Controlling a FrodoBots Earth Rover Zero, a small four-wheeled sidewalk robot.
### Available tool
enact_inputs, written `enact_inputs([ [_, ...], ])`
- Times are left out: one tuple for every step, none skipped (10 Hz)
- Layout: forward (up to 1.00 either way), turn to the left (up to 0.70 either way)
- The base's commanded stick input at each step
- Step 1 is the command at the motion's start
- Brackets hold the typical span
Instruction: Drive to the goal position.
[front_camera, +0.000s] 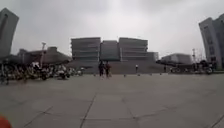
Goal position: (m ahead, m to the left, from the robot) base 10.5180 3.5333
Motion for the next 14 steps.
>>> enact_inputs([
  [0.7, -0.01],
  [0.7, 0.0],
  [0.7, 0.05],
  [0.7, 0.1],
  [0.7, 0.16],
  [0.7, 0.21],
  [0.7, 0.26],
  [0.7, 0.31],
  [0.7, 0.34],
  [0.7, 0.34],
  [0.7, 0.34],
  [0.7, 0.34],
  [0.7, 0.34],
  [0.7, 0.34],
])
